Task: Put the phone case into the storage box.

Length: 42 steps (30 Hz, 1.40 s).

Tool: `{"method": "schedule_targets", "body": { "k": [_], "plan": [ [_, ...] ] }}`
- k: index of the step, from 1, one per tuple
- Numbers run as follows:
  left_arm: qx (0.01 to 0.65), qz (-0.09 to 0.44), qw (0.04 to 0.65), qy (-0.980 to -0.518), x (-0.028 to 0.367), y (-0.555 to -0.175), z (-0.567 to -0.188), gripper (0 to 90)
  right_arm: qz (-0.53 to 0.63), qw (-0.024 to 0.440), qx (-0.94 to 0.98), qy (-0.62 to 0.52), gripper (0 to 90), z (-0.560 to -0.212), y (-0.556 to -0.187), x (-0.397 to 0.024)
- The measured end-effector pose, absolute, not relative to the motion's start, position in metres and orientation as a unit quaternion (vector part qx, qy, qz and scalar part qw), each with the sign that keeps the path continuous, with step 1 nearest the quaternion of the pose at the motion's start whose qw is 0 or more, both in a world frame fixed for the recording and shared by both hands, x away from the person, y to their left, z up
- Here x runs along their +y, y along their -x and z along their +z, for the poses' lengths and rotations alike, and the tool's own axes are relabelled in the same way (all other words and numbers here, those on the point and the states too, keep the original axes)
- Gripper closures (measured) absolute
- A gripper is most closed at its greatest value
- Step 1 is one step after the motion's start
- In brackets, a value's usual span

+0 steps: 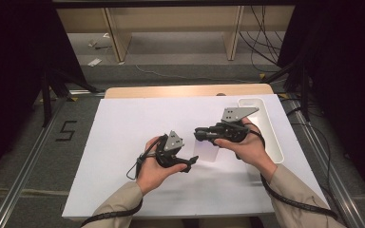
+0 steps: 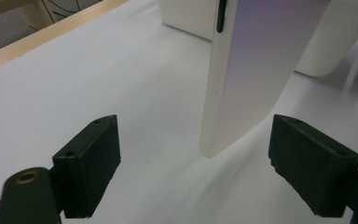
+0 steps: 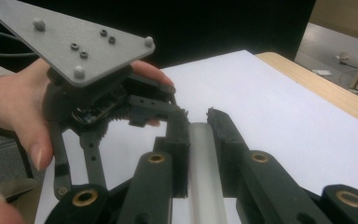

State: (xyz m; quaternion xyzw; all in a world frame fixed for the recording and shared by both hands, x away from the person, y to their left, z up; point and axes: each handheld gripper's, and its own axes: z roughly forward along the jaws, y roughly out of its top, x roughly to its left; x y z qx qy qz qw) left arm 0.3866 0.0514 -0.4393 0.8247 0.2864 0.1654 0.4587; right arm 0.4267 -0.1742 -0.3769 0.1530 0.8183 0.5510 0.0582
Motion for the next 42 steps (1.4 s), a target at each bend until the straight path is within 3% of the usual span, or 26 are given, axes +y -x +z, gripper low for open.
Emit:
{"method": "schedule_targets", "body": {
  "k": [14, 30, 34, 42],
  "plan": [
    [0.258, 0.146, 0.470, -0.831, 0.050, -0.397, -0.449, 21.5, 0.552, 0.046, 0.819, -0.147, 79.7, -0.377, -0.424, -0.172],
    [0.203, 0.114, 0.471, -0.851, 0.040, -0.397, -0.458, 48.2, 0.557, 0.040, 0.816, -0.149, 79.7, -0.379, -0.425, -0.172],
    [0.195, 0.110, 0.475, -0.851, 0.040, -0.397, -0.457, 58.7, 0.557, 0.039, 0.817, -0.147, 79.7, -0.379, -0.424, -0.172],
    [0.188, 0.101, 0.475, -0.854, 0.044, -0.397, -0.455, 67.5, 0.562, 0.026, 0.815, -0.138, 78.9, -0.379, -0.424, -0.171]
  ]
}}
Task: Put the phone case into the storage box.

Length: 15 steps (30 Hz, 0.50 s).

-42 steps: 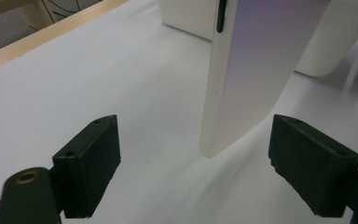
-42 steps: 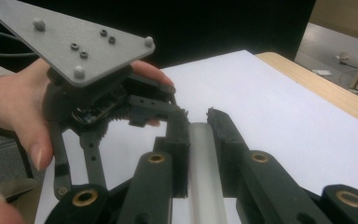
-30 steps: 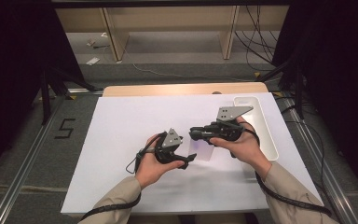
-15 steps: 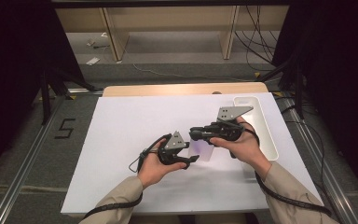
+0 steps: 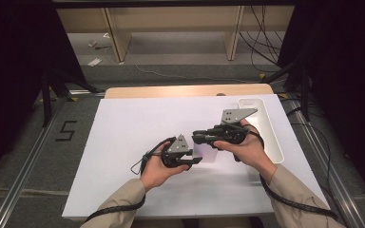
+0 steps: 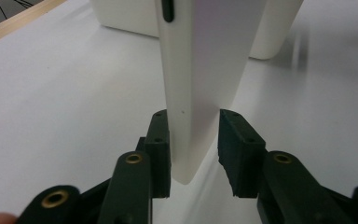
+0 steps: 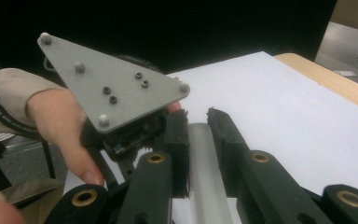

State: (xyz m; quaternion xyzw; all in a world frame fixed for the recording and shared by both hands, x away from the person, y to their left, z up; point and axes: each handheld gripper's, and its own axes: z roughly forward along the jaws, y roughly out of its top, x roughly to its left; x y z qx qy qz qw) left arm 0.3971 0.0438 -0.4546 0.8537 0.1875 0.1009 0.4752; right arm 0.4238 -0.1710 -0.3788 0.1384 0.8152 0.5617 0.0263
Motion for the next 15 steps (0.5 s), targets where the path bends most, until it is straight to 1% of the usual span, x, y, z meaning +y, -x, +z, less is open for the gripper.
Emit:
{"method": "schedule_targets", "body": {
  "k": [2, 15],
  "plan": [
    [0.186, 0.097, 0.474, -0.855, 0.0445, -0.3972, -0.4540, 69.5, 0.562, 0.024, 0.816, -0.136, 78.6, -0.3786, -0.4234, -0.1705],
    [0.181, 0.082, 0.471, -0.860, 0.0454, -0.3958, -0.4499, 74.6, 0.565, 0.016, 0.817, -0.119, 78.2, -0.3770, -0.4236, -0.1724]
  ]
}}
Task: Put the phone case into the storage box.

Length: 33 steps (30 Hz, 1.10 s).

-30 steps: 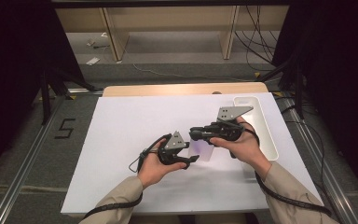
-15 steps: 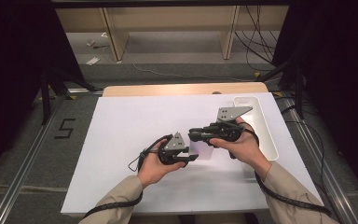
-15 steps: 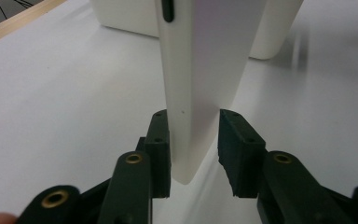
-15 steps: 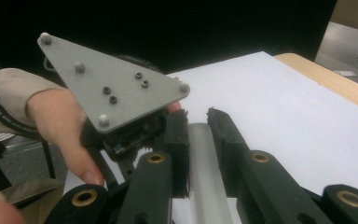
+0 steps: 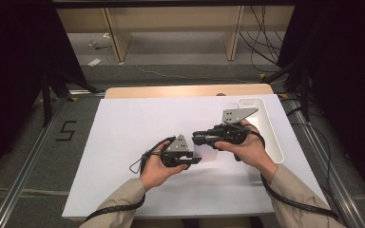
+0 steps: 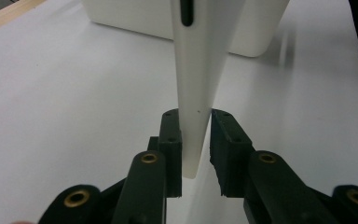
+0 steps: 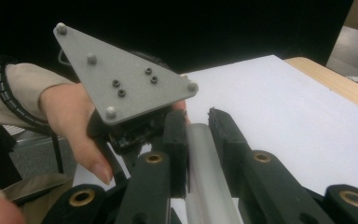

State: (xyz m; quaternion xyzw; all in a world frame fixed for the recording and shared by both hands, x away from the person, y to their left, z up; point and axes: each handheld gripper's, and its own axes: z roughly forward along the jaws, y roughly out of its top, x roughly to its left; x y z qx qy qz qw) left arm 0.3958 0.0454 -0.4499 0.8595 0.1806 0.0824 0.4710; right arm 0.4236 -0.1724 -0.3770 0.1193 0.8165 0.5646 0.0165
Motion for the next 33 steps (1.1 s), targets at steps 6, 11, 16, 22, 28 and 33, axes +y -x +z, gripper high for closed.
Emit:
{"method": "schedule_targets", "body": {
  "k": [6, 11, 16, 22, 28, 33],
  "plan": [
    [0.176, 0.072, 0.472, -0.861, 0.046, -0.396, -0.449, 76.0, 0.566, 0.012, 0.817, -0.113, 77.4, -0.377, -0.424, -0.173],
    [0.171, 0.063, 0.474, -0.862, 0.047, -0.396, -0.448, 77.4, 0.565, 0.010, 0.819, -0.099, 76.5, -0.375, -0.423, -0.174],
    [0.163, 0.053, 0.474, -0.864, 0.047, -0.395, -0.446, 80.3, 0.565, 0.013, 0.821, -0.086, 67.6, -0.373, -0.423, -0.175],
    [0.171, 0.051, 0.476, -0.861, 0.047, -0.394, -0.446, 80.8, 0.567, 0.037, 0.818, -0.091, 52.1, -0.374, -0.424, -0.177],
    [0.198, 0.058, 0.475, -0.855, 0.050, -0.396, -0.445, 80.8, 0.589, 0.052, 0.798, -0.119, 34.4, -0.372, -0.425, -0.179],
    [0.220, 0.065, 0.469, -0.853, 0.051, -0.395, -0.443, 80.8, 0.601, 0.058, 0.783, -0.146, 29.0, -0.372, -0.429, -0.184]
  ]
}}
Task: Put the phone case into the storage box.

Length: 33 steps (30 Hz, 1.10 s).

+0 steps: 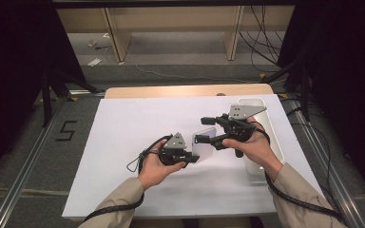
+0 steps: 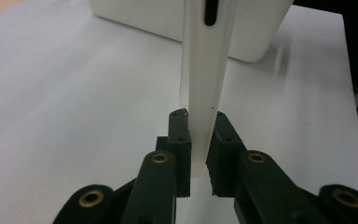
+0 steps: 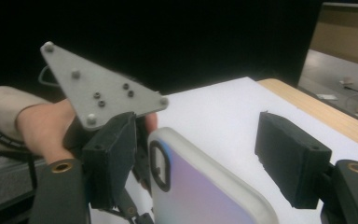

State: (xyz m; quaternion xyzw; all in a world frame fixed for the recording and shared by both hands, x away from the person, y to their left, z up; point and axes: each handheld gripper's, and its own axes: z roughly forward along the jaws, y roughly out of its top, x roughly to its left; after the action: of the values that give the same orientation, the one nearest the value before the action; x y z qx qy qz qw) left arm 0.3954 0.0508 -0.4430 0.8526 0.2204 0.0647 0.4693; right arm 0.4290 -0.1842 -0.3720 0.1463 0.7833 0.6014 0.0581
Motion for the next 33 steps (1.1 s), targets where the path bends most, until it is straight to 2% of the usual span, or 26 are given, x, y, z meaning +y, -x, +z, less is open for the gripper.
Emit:
{"method": "schedule_targets", "body": {
  "k": [4, 10, 18, 33],
  "plan": [
    [0.240, 0.075, 0.465, -0.849, 0.052, -0.396, -0.442, 80.7, 0.610, 0.072, 0.771, -0.169, 25.1, -0.371, -0.431, -0.189],
    [0.273, 0.091, 0.457, -0.842, 0.055, -0.398, -0.441, 80.7, 0.614, 0.099, 0.756, -0.202, 25.1, -0.372, -0.434, -0.196],
    [0.310, 0.107, 0.452, -0.829, 0.060, -0.400, -0.439, 80.6, 0.605, 0.129, 0.750, -0.234, 16.4, -0.377, -0.437, -0.199],
    [0.341, 0.118, 0.444, -0.821, 0.062, -0.401, -0.438, 80.6, 0.593, 0.146, 0.747, -0.263, 14.3, -0.386, -0.437, -0.196]
  ]
}}
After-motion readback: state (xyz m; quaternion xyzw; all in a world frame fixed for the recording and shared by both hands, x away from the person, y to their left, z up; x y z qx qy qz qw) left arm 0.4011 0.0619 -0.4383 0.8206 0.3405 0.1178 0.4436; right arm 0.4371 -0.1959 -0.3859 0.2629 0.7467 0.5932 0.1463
